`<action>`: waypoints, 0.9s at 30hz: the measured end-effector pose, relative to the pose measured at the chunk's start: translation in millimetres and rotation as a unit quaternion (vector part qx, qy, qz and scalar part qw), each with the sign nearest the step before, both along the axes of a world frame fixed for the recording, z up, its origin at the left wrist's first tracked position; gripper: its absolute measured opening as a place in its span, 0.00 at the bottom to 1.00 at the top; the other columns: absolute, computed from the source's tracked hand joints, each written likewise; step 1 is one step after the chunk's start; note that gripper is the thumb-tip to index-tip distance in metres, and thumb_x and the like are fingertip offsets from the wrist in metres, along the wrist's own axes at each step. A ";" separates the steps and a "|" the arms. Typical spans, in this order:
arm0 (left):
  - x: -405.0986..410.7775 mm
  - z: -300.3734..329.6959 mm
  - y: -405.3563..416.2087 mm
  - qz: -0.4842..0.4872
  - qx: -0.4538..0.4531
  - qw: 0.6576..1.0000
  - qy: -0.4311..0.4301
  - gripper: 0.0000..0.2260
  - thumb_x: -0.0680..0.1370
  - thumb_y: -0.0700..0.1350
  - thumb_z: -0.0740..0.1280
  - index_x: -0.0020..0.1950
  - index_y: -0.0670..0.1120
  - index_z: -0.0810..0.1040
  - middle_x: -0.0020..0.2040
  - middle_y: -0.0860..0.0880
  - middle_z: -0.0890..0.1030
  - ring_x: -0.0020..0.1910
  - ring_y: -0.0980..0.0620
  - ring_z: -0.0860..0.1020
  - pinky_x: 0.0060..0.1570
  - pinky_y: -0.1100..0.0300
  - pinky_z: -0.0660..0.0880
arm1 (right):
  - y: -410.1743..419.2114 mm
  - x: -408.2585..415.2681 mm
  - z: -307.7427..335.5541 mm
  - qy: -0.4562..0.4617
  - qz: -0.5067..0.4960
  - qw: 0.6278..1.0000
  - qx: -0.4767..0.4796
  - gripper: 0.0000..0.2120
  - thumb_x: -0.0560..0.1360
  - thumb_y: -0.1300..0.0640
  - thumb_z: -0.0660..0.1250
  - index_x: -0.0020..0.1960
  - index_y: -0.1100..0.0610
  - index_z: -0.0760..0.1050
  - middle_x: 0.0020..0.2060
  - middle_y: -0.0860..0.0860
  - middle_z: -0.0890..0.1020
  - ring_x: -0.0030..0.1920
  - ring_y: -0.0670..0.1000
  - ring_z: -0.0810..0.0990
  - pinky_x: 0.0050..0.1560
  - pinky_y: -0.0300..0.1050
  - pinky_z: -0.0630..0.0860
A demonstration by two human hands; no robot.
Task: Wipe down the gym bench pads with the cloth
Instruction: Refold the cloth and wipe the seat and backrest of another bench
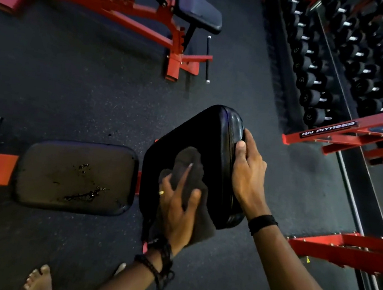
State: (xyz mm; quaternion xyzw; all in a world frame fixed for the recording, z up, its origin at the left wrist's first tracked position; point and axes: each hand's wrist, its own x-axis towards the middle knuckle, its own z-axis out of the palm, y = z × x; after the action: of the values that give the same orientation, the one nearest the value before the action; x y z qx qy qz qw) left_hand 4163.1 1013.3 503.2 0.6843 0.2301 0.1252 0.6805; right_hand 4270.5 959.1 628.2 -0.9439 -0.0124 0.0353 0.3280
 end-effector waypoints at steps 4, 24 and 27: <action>36.9 32.5 13.6 -0.004 0.060 0.995 -0.078 0.21 0.78 0.65 0.53 0.72 0.69 0.63 0.67 0.58 0.61 0.66 0.57 0.64 0.65 0.70 0.58 | -1.3 -0.5 0.6 0.003 -0.003 1.000 0.009 0.21 0.85 0.51 0.52 0.77 0.52 0.63 0.64 0.48 0.78 0.55 0.33 0.70 0.47 0.13 0.58; 70.8 1.1 36.2 -0.039 0.083 0.993 -0.079 0.28 0.74 0.68 0.56 0.74 0.64 0.61 0.74 0.48 0.58 0.71 0.45 0.63 0.71 0.50 0.62 | 0.3 -2.0 2.0 -0.003 0.004 1.000 0.025 0.21 0.85 0.53 0.52 0.77 0.54 0.63 0.52 0.52 0.83 0.59 0.39 0.65 0.47 0.27 0.68; 104.0 -44.6 59.2 -0.015 0.034 0.999 -0.011 0.26 0.73 0.66 0.58 0.71 0.64 0.65 0.74 0.43 0.63 0.69 0.41 0.69 0.68 0.47 0.68 | -0.9 -0.3 -0.2 -0.010 0.005 1.000 0.004 0.21 0.85 0.53 0.52 0.77 0.54 0.63 0.45 0.43 0.81 0.50 0.30 0.74 0.41 0.17 0.63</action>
State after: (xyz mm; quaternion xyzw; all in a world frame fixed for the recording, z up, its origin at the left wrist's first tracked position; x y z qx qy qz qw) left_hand 4267.1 1072.5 458.6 0.7087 0.2080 0.1305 0.6613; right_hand 4270.2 958.3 628.0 -0.9429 -0.0201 0.0274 0.3314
